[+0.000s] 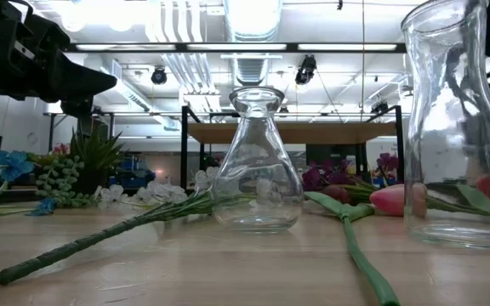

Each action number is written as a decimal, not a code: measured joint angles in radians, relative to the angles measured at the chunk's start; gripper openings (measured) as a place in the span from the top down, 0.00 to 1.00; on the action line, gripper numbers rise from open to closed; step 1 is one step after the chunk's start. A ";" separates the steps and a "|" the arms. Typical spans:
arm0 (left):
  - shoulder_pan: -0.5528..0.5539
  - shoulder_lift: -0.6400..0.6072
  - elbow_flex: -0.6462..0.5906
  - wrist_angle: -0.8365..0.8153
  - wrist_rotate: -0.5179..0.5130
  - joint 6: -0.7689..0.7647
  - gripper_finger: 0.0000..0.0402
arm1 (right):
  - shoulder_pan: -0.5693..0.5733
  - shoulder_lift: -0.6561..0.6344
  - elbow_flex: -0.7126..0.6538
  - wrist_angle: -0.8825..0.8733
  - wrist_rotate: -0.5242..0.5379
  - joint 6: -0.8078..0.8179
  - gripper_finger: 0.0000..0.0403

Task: Pick and place flowers into a vace then onto a shelf
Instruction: Put the yellow tulip into the right transparent vase

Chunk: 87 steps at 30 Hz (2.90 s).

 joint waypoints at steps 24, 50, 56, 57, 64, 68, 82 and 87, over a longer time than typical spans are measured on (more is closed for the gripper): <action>0.000 0.000 0.001 0.000 0.000 0.000 1.00 | 0.001 -0.237 0.154 -0.107 0.580 -0.364 0.98; 0.000 0.000 0.001 0.000 0.000 0.000 1.00 | -0.010 -0.423 0.170 0.846 1.024 -1.771 0.98; 0.000 0.000 0.000 0.000 0.000 0.000 1.00 | -0.011 -0.426 0.170 1.092 0.886 -1.954 0.98; 0.000 0.000 0.000 0.000 0.000 0.000 1.00 | -0.011 -0.424 0.169 1.115 0.835 -1.954 0.98; 0.000 0.000 0.003 0.000 0.000 0.000 1.00 | -0.010 -0.357 0.165 1.164 0.600 -1.864 0.98; 0.000 0.000 0.003 0.000 0.000 0.000 1.00 | 0.000 -0.319 0.165 1.229 0.599 -1.832 0.98; 0.000 0.000 0.002 0.000 0.000 0.000 1.00 | 0.143 -0.264 0.165 1.392 0.517 -1.837 0.98; 0.000 0.000 0.002 0.000 0.000 0.000 1.00 | 0.181 -0.222 0.169 1.443 0.518 -1.884 0.98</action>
